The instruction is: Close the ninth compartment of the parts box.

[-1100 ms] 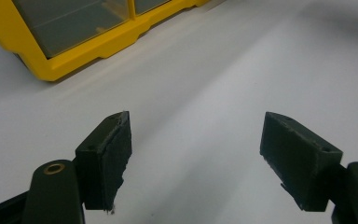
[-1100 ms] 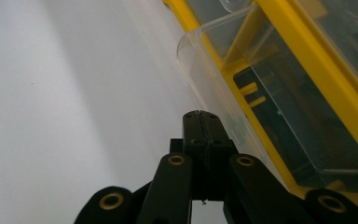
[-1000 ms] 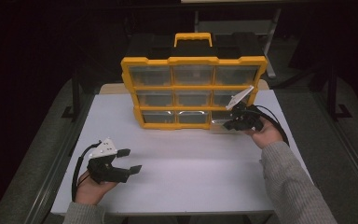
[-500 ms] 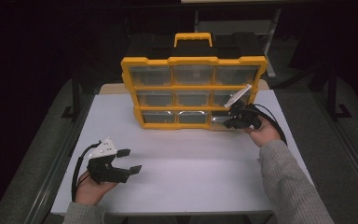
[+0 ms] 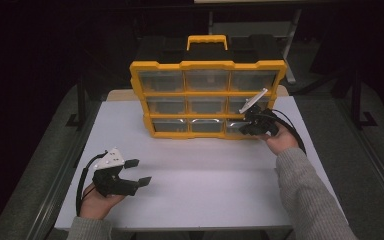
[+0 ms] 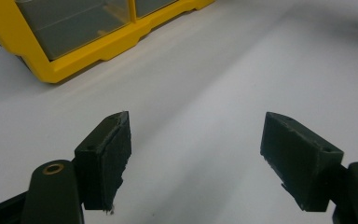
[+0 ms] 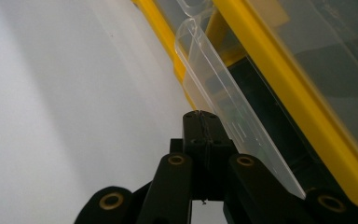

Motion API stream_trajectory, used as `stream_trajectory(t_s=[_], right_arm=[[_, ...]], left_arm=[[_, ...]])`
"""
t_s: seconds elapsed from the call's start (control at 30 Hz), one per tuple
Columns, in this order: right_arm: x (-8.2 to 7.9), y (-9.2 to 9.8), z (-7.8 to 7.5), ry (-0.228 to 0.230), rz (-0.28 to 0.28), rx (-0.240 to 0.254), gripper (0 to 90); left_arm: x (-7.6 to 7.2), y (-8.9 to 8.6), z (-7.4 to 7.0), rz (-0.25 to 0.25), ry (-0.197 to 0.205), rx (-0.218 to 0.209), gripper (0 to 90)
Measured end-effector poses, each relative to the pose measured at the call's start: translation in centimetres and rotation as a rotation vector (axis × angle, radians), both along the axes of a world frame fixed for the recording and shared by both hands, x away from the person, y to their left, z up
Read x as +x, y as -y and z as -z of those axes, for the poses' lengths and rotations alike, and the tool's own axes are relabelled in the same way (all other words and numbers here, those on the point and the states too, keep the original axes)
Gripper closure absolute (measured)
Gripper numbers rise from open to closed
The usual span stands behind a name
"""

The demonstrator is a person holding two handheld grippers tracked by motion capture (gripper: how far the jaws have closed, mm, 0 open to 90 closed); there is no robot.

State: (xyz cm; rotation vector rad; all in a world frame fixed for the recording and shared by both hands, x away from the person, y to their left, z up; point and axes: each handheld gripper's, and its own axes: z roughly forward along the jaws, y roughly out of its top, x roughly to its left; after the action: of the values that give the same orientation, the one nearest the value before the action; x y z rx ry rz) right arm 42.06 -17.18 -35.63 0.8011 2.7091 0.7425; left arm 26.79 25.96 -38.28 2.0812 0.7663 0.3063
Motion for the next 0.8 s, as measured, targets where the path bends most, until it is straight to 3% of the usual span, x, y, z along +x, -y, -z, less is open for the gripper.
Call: stream_trajectory(t_s=[0.57, 0.8], right_arm=[[0.46, -0.54, -0.01, 0.059, 0.025, -0.052, 89.3], [0.65, -0.56, 0.06, 0.064, 0.044, -0.044, 89.2]], left_arm=[[-0.04, -0.18, -0.06, -0.008, 0.000, -0.011, 24.0], [0.00, -0.14, -0.04, -0.006, 0.001, -0.007, 24.0]])
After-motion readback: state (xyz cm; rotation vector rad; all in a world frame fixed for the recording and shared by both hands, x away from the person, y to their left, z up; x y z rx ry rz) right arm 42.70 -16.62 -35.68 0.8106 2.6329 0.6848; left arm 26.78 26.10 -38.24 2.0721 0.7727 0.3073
